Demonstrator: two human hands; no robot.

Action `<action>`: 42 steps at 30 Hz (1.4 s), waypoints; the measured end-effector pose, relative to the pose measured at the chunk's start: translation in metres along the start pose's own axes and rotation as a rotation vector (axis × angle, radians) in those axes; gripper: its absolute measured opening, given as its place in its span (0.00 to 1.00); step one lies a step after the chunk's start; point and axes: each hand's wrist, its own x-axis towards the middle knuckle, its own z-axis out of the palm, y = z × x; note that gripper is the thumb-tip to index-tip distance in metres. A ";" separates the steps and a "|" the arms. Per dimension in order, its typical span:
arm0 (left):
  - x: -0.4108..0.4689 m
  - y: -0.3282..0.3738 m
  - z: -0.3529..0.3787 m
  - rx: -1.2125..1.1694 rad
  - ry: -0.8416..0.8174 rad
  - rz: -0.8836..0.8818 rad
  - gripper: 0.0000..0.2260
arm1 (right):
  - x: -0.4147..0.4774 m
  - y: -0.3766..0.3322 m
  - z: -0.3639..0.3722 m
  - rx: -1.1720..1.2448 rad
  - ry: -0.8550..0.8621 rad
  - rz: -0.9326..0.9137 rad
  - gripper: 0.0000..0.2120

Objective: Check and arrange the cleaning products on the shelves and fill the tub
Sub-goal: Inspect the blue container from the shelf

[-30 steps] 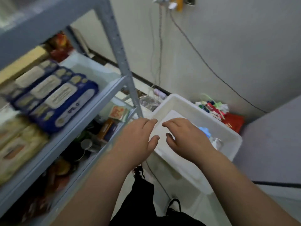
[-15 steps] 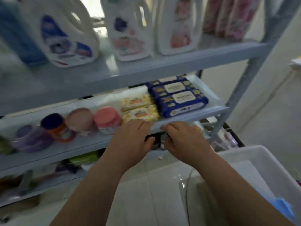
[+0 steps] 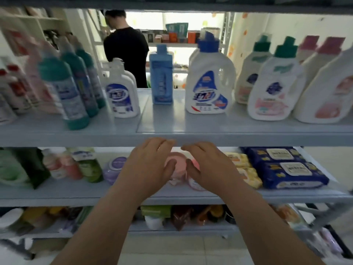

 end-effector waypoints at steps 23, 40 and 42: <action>0.089 -0.109 0.044 0.068 -0.010 -0.214 0.26 | 0.256 0.024 0.076 0.697 0.098 0.635 0.29; 0.091 -0.109 0.049 0.058 0.009 -0.240 0.25 | 0.315 0.055 0.110 0.793 0.063 0.663 0.57; 0.091 -0.108 0.049 0.055 0.004 -0.246 0.25 | 0.315 0.055 0.107 0.840 0.037 0.634 0.49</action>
